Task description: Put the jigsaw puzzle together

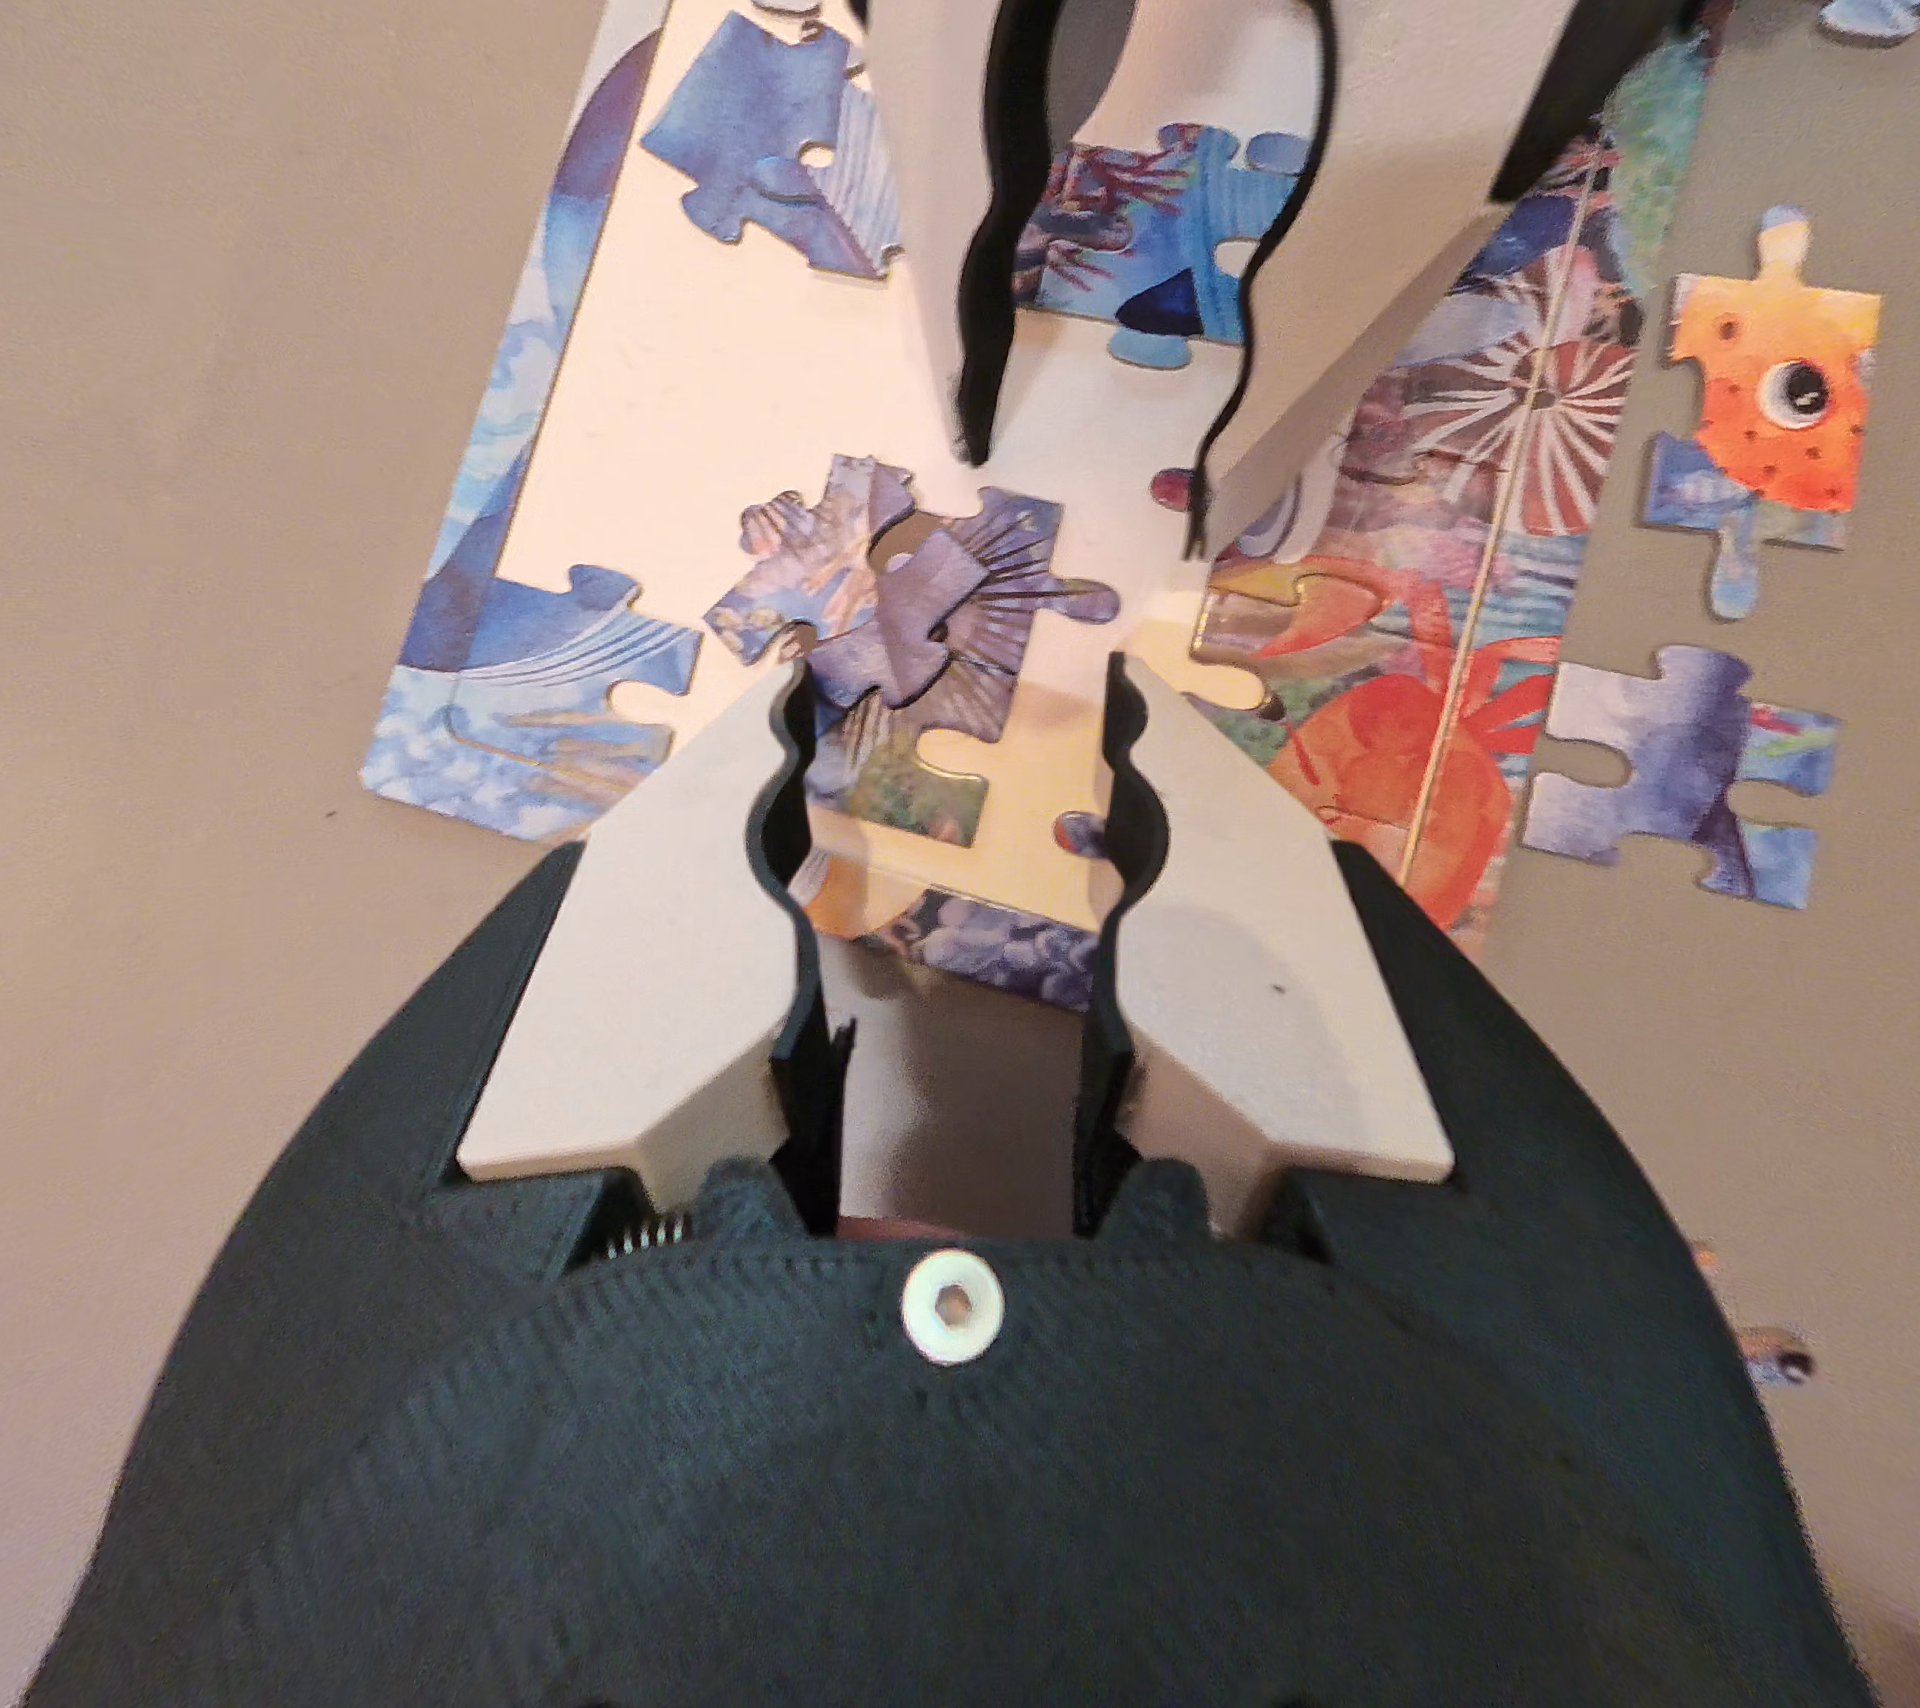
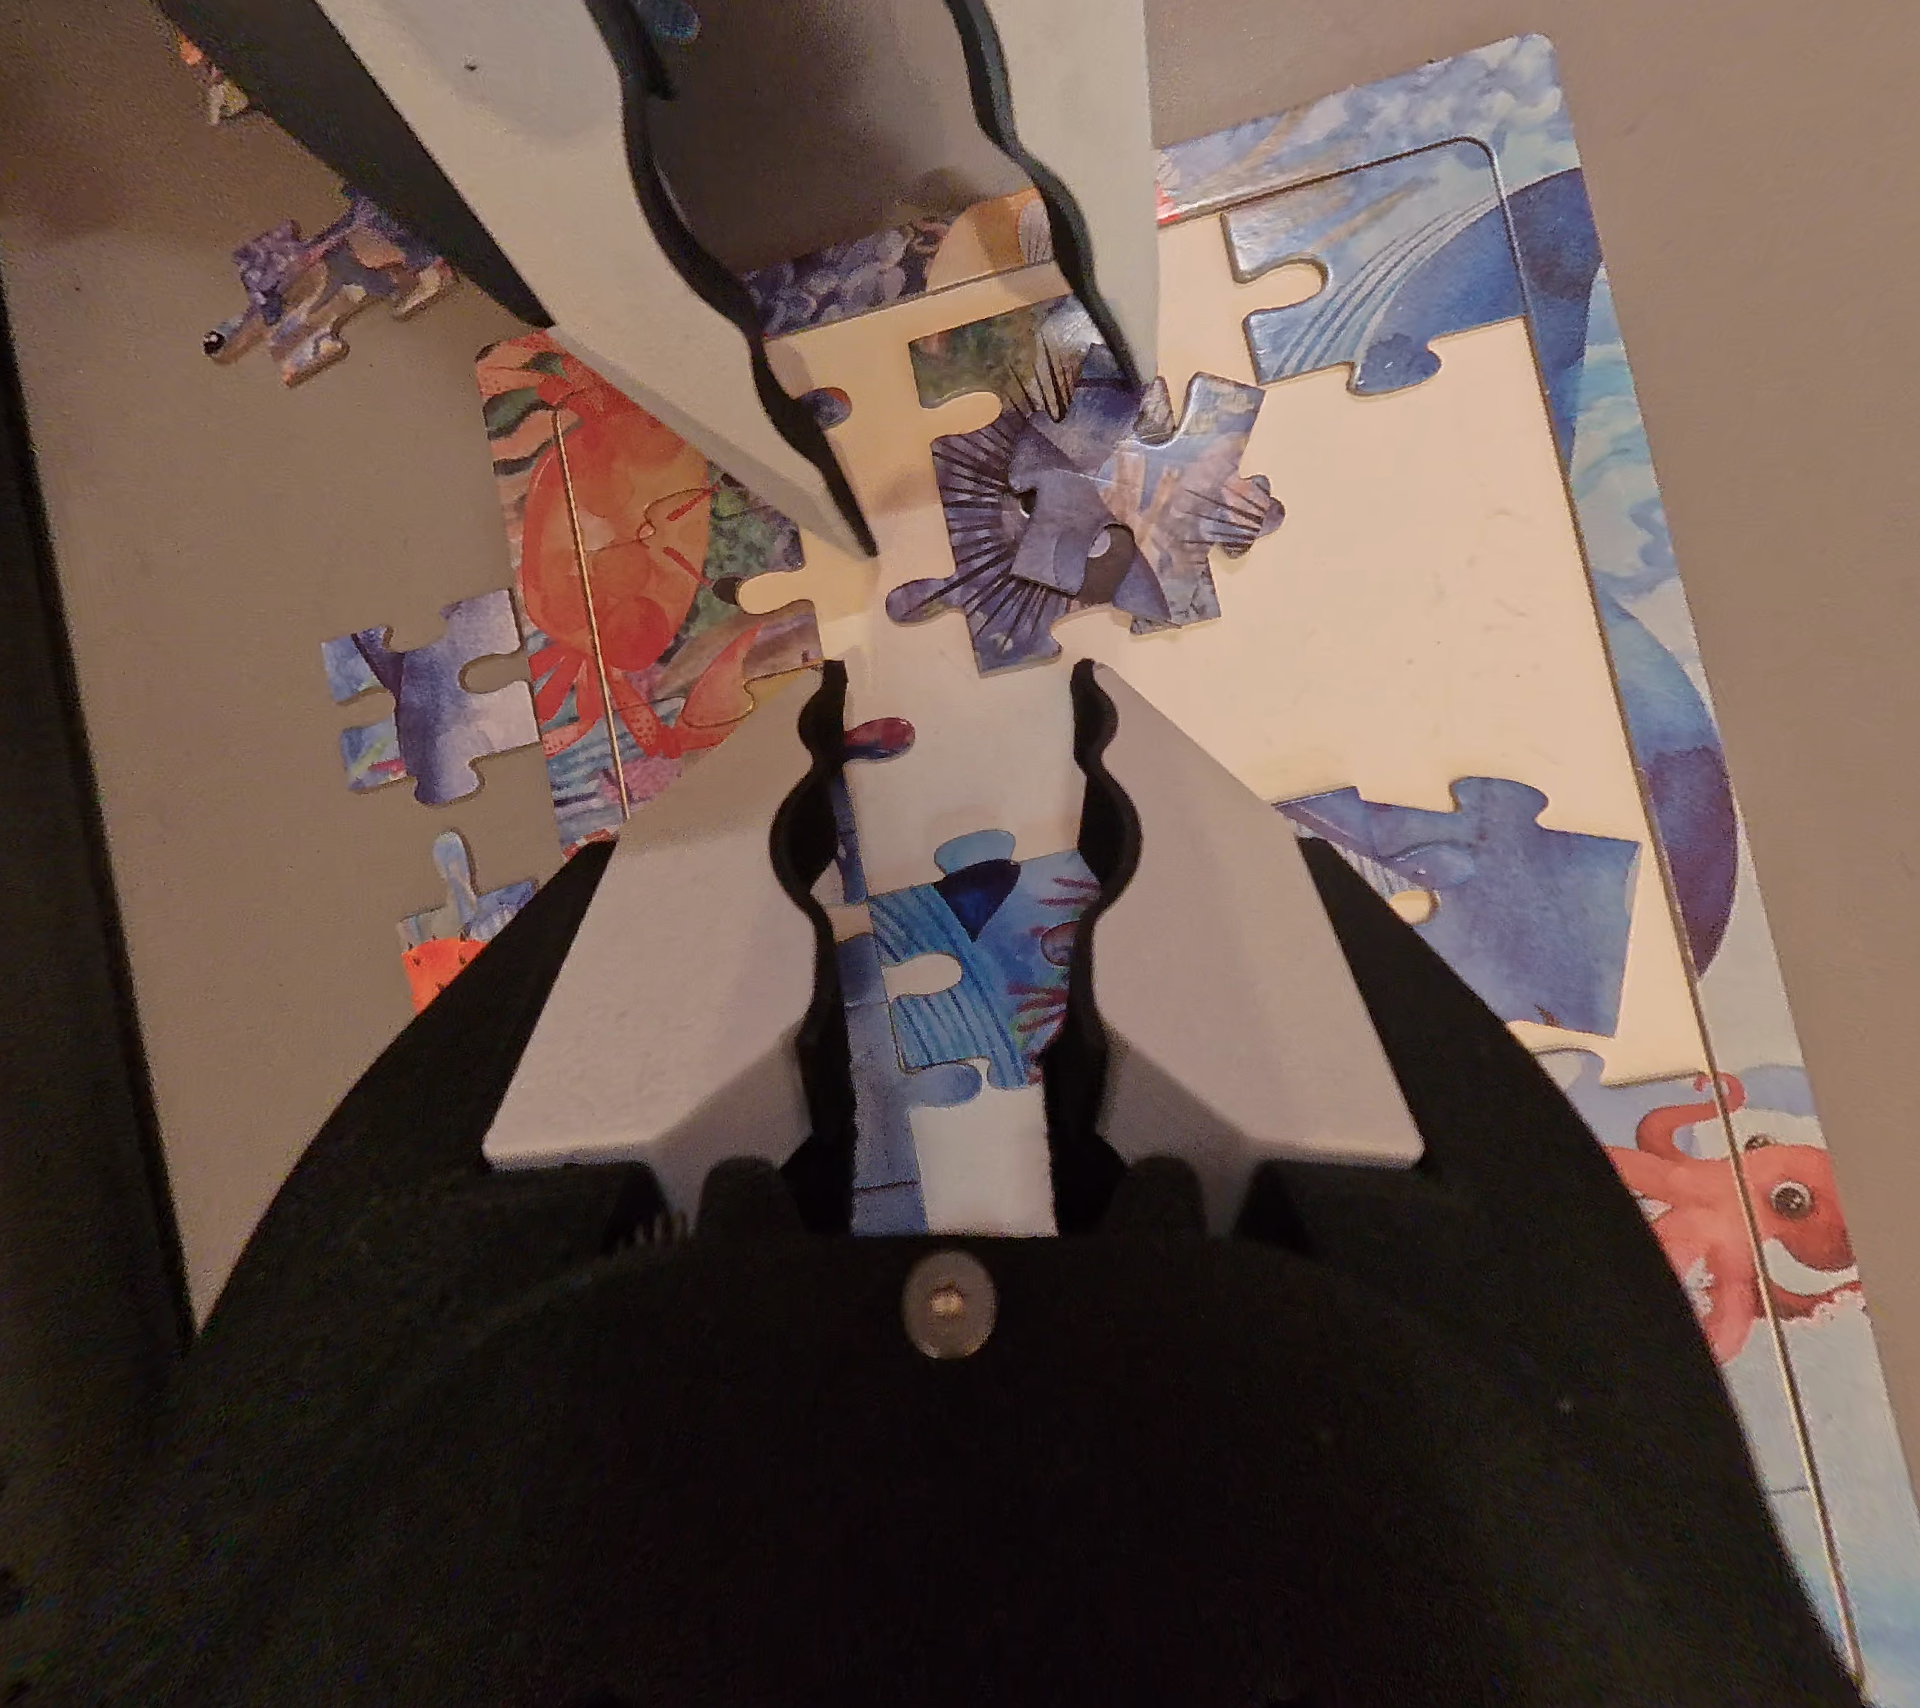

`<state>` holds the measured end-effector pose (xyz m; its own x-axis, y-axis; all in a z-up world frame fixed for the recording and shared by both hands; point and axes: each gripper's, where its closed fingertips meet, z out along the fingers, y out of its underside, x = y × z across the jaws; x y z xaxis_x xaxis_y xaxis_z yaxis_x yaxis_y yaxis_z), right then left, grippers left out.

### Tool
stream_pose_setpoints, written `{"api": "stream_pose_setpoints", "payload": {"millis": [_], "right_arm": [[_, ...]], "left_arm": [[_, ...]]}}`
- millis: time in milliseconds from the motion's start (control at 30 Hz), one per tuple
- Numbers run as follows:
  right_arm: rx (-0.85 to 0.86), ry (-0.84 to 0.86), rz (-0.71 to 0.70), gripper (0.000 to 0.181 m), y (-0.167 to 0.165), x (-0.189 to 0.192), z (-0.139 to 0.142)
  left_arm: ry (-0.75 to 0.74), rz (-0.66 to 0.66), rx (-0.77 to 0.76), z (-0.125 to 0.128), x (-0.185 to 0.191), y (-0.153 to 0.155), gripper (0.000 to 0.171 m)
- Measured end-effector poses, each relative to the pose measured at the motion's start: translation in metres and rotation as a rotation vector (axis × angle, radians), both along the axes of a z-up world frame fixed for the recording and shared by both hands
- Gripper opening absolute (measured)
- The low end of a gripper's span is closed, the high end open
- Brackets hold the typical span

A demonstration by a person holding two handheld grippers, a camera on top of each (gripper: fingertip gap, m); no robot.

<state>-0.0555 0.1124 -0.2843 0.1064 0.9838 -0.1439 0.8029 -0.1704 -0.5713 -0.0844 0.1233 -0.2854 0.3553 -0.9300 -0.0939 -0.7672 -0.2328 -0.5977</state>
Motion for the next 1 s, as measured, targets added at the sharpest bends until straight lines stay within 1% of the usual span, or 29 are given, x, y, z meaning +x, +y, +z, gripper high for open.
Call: {"api": "stream_pose_setpoints", "payload": {"millis": [133,200,333,400,467,533,600,667,733,767,867,1000], "right_arm": [[0.008,0.013,-0.014,0.042,0.001,-0.002,0.0],[0.001,0.021,-0.019,0.041,0.001,-0.001,0.0],[0.002,0.031,-0.03,0.043,0.003,-0.001,0.001],[0.019,0.014,-0.037,0.041,0.005,0.0,0.0],[0.033,0.005,-0.05,0.043,0.009,0.003,0.0],[0.047,0.018,-0.046,0.042,0.009,0.001,0.002],[0.066,0.021,-0.053,0.042,0.01,-0.001,0.003],[0.099,0.022,-0.068,0.043,0.015,-0.004,0.001],[0.129,0.018,-0.099,0.044,0.021,-0.005,-0.001],[0.137,0.021,-0.107,0.042,0.023,-0.005,-0.001],[0.15,0.018,-0.103,0.03,0.026,-0.003,0.0],[0.136,0.0,-0.086,0.029,0.027,0.0,-0.001]], "left_arm": [[-0.008,-0.03,-0.018,0.0,0.009,-0.009,0.053],[-0.012,-0.044,-0.019,0.0,0.012,-0.013,0.05],[-0.099,-0.099,-0.084,0.006,0.028,-0.027,0.057],[-0.114,-0.133,-0.091,0.008,0.032,-0.033,0.058],[-0.089,-0.083,-0.047,0.01,0.021,-0.02,0.061],[-0.098,-0.034,-0.039,0.012,0.011,-0.009,0.063],[-0.066,0.003,-0.032,0.004,0.001,0.001,0.066],[-0.06,-0.009,-0.057,-0.003,0.002,-0.003,0.065],[-0.06,-0.009,-0.059,-0.003,0.003,-0.004,0.067],[-0.053,-0.011,-0.052,-0.002,0.003,-0.004,0.067],[-0.044,-0.022,-0.05,-0.002,0.004,-0.008,0.066],[-0.03,-0.031,-0.032,-0.001,0.005,-0.011,0.066]]}}
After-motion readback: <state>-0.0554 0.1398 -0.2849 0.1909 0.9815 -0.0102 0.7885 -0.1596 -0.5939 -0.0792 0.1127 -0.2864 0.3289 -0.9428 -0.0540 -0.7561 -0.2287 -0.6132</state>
